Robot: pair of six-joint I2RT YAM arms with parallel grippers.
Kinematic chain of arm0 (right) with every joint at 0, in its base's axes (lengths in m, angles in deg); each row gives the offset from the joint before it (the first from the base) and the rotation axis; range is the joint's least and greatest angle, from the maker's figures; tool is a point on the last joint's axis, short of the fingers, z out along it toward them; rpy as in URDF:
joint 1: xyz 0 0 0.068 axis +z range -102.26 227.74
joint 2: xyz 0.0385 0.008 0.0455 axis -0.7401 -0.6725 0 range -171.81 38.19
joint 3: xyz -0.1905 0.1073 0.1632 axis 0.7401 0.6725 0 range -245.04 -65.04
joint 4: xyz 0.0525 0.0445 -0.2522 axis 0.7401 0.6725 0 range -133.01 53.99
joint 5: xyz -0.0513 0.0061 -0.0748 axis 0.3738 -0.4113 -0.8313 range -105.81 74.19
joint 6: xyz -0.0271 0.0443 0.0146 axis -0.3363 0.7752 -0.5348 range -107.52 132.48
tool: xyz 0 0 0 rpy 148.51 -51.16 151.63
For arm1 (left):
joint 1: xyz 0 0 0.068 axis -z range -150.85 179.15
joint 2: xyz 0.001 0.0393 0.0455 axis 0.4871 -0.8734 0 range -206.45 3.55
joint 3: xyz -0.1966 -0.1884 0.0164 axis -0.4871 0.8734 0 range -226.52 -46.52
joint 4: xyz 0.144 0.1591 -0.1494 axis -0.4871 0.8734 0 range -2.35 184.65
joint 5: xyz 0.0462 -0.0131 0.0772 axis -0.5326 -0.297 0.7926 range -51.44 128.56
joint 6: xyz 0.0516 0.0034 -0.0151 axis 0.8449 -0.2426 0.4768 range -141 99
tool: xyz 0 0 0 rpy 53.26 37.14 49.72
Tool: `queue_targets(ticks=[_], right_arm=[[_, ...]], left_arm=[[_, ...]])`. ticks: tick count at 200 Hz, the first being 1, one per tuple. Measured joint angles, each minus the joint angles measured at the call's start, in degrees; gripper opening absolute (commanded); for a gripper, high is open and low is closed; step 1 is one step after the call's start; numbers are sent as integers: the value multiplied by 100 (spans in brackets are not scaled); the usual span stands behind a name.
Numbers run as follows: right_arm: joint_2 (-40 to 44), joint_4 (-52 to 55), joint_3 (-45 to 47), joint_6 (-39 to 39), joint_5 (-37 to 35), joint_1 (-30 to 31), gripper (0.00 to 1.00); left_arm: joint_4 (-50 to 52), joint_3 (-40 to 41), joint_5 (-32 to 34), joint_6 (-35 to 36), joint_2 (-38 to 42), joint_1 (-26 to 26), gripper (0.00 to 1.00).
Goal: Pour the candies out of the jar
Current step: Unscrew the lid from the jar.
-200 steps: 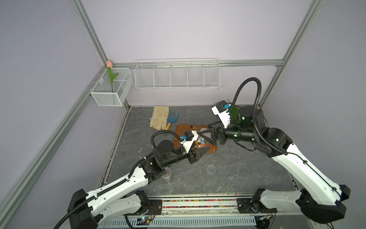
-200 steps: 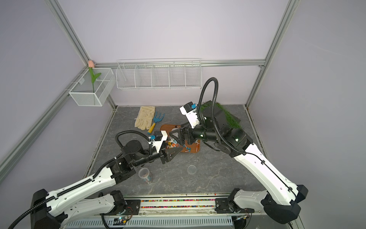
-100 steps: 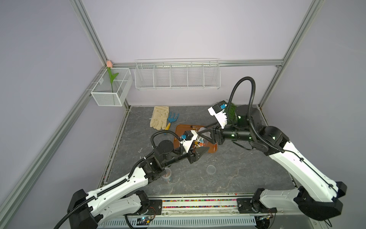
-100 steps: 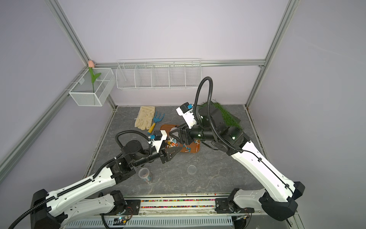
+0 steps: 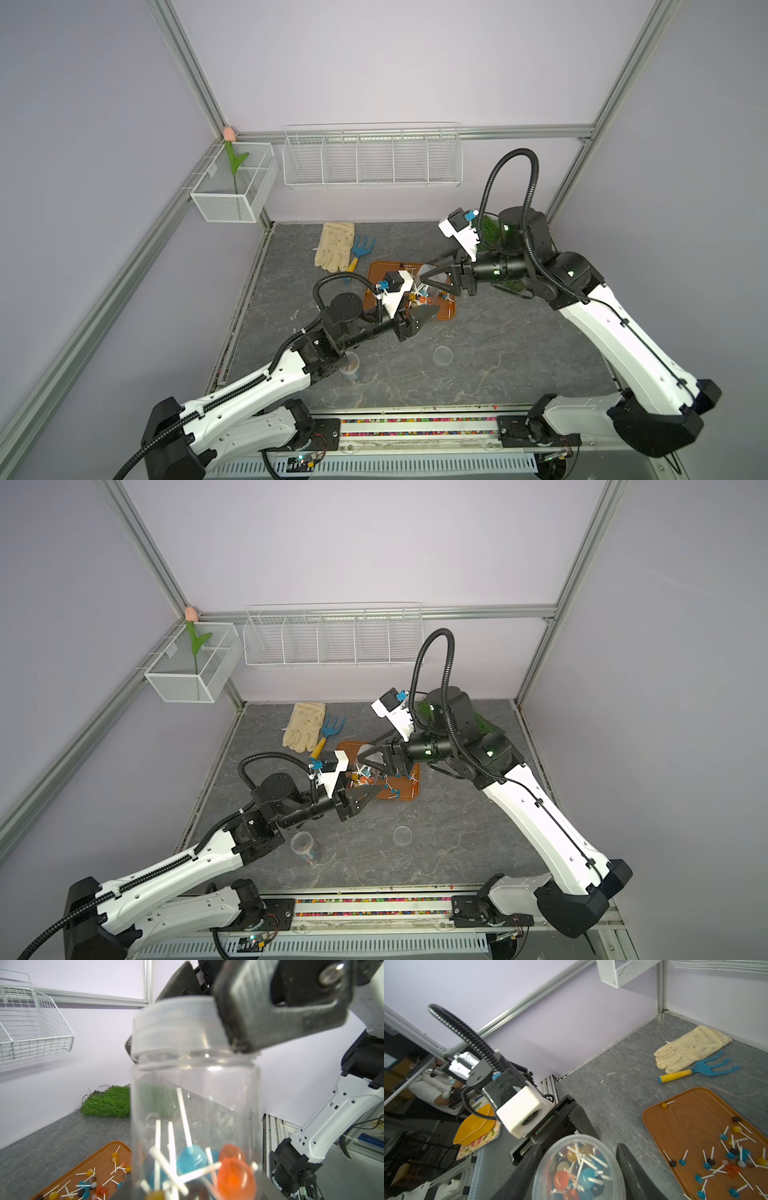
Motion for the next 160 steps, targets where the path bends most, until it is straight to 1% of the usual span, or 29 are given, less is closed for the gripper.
queue_targets(ticks=[12, 28, 56, 66, 68, 72, 76, 79, 85, 92, 106, 110, 123, 135, 147, 160], right_arm=[[-2, -203, 28, -273, 553, -122, 48], [0, -415, 26, -564, 999, -188, 47], [-17, -234, -98, -1069, 1235, -205, 47], [-17, -179, -109, -1156, 1259, -208, 49], [-17, -177, -109, -1169, 1263, -205, 50], [-17, -166, -109, -1193, 1270, -208, 56], [-17, -162, -109, -1207, 1272, -208, 67], [-17, -160, -109, -1224, 1276, -208, 77], [-17, -146, -109, -1233, 1283, -208, 91], [-13, -184, -109, -1235, 1311, -210, 100], [35, -391, -107, -1119, 1329, -223, 90], [59, -505, -101, -1036, 1333, -229, 89], [195, -935, -7, -662, 1303, -234, 89], [350, -1252, 46, -293, 1134, -238, 89], [498, -1427, 37, 26, 798, -238, 91], [601, -1386, -31, 245, 361, -223, 93]], left_arm=[[-63, -52, -68, -28, 2, 9, 37], [-155, -129, -177, -35, 7, 33, 37], [-227, -146, -317, -11, 15, 48, 37], [-227, -146, -343, -7, 15, 48, 37], [-225, -146, -350, -4, 15, 48, 37], [-223, -146, -352, -2, 15, 48, 37], [-225, -146, -356, 7, 15, 48, 37], [-221, -146, -363, 9, 15, 48, 36], [-219, -146, -378, 13, 15, 48, 37], [-168, -144, -382, 9, 15, 46, 37], [-76, -131, -365, 11, -2, 46, 37], [-48, -125, -363, 9, -4, 44, 37], [24, -114, -341, 9, -17, 42, 37], [39, -83, -321, 9, -17, 42, 37], [57, -61, -295, 9, -17, 42, 36], [55, -35, -267, 9, -15, 42, 37]])
